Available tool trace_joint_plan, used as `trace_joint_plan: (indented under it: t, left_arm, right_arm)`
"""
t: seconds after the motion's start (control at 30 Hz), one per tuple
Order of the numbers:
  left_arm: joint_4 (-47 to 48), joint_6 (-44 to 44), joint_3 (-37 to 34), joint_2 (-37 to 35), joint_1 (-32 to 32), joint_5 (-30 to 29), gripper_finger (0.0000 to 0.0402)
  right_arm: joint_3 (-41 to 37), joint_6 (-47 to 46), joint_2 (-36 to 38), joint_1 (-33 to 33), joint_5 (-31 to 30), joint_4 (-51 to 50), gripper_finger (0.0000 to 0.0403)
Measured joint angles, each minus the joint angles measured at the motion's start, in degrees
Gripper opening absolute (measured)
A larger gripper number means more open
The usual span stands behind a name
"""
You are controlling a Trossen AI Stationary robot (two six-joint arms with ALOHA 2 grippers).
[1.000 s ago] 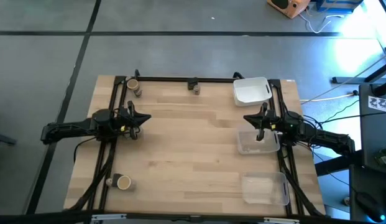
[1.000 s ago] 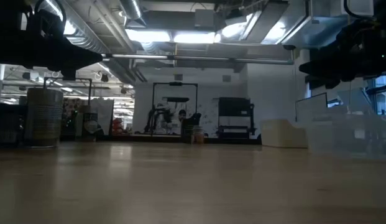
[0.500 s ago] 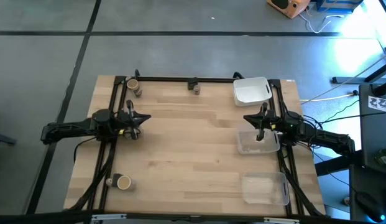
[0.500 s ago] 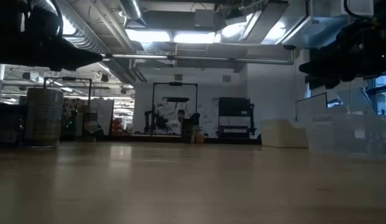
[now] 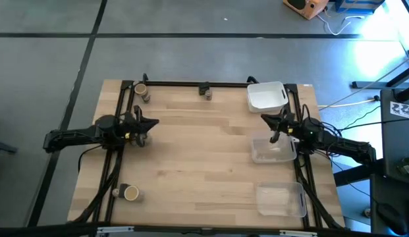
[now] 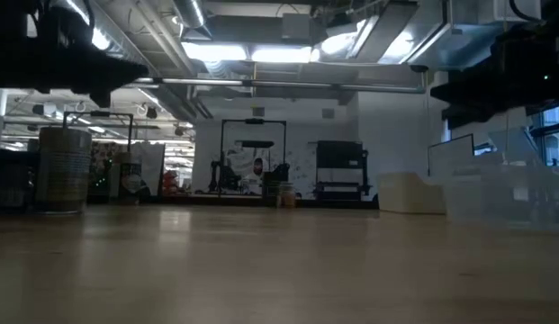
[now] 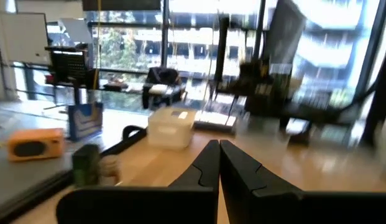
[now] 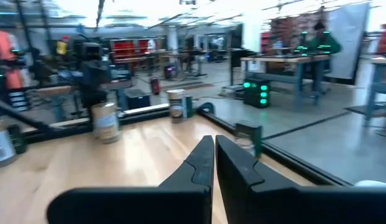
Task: Sort spices by type
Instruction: Put the middle brown seasoning bottle into the white bin
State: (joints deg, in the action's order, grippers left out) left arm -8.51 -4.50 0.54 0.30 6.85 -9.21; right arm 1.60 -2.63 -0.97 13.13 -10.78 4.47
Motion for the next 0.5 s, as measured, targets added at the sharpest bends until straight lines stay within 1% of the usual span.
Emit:
trace_joint_plan:
  t: [0.07,0.17,0.23,0.37,0.5]
  left_arm:
    - [-3.8,-1.8,0.0,0.0,0.0,0.0,0.0]
    - [-11.4,1.2,0.0,0.0,0.3,0.0,0.0]
    - [-14.0,4.4,0.7,0.1,0.3,0.0,0.0]
    - [-14.7,11.9,4.5,2.4,0.3,0.0,0.0]
    - [-14.2,17.5,10.8,9.4,0.3,0.0,0.0]
  right_arm:
    - [0.0,0.0,0.0,0.0,-1.3,0.0,0.0019]
    - [0.0,0.0,0.0,0.0,-1.8,0.1,0.0019]
    - [0.0,0.0,0.0,0.0,-1.8,0.2,0.0019]
    - [0.0,0.0,0.0,0.0,-1.8,0.2,0.0019]
    - [0.0,0.0,0.0,0.0,-2.3,0.2,0.0019]
